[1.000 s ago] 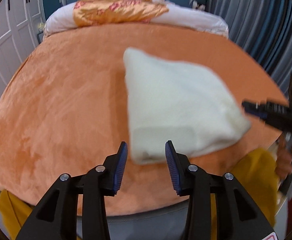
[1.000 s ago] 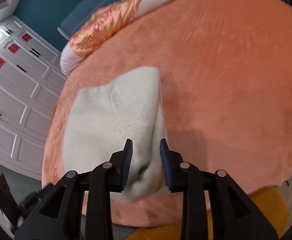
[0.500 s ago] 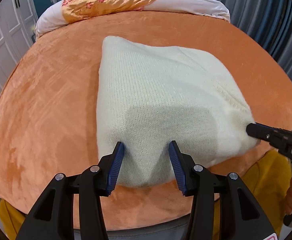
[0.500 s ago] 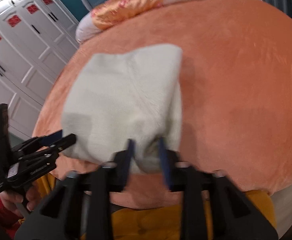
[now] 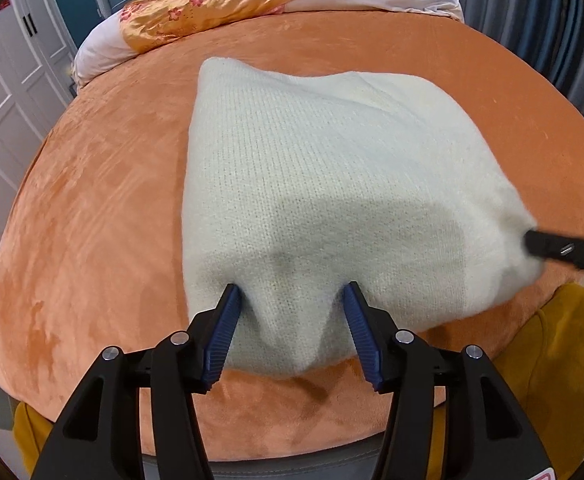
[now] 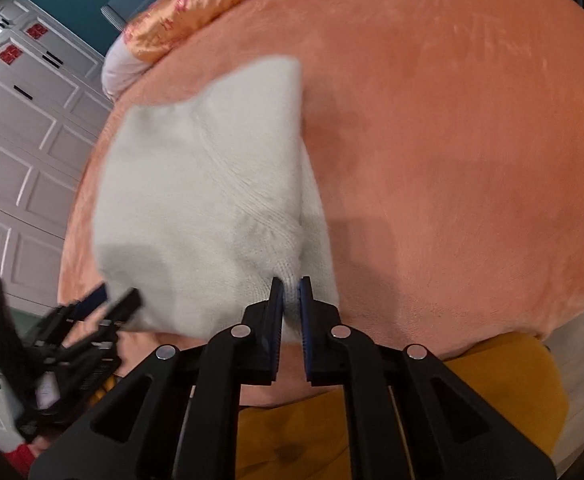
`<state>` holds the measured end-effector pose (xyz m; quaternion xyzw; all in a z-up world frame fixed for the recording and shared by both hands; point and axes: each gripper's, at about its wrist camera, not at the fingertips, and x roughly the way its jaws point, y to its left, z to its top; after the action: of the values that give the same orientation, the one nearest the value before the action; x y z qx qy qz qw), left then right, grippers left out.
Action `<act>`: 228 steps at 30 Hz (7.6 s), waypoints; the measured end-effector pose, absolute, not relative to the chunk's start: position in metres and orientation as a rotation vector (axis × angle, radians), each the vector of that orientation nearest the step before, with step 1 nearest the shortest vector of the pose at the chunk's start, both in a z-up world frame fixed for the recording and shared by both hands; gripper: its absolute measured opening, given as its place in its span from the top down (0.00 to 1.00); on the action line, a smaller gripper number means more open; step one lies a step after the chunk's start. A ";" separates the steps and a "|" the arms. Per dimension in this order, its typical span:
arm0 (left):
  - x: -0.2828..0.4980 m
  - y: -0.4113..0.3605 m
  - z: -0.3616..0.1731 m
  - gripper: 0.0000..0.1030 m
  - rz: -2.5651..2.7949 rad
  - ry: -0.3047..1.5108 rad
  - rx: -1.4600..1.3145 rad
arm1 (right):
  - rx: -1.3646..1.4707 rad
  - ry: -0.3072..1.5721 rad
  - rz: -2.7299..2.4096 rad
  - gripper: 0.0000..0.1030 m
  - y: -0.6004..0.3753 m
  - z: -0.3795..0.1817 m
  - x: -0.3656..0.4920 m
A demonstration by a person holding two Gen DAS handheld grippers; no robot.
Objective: Fold small clothes
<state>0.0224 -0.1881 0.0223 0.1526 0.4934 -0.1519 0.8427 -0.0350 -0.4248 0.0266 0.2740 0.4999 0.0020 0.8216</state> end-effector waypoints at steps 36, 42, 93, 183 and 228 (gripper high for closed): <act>0.031 -0.099 0.059 0.45 -0.281 1.102 -0.019 | 0.243 1.180 0.276 0.91 -0.288 0.063 0.104; 0.035 -0.129 0.068 0.45 -0.347 1.077 -0.008 | 0.326 1.152 0.090 0.91 -0.349 0.066 0.031; 0.108 -0.183 0.006 0.05 -0.163 1.025 0.034 | 0.739 1.083 0.157 0.14 -0.414 -0.028 0.049; 0.090 0.081 0.188 0.39 -0.583 0.763 -0.342 | 0.557 0.687 0.551 0.62 -0.256 0.210 0.038; 0.176 0.120 0.017 0.20 -0.347 1.096 -0.477 | 0.482 1.152 0.252 0.34 -0.224 -0.010 0.192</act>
<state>0.1755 0.1196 0.0173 -0.2233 0.5134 -0.1624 0.8125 0.1920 -0.2244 -0.0102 0.2252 0.5377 0.1175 0.8040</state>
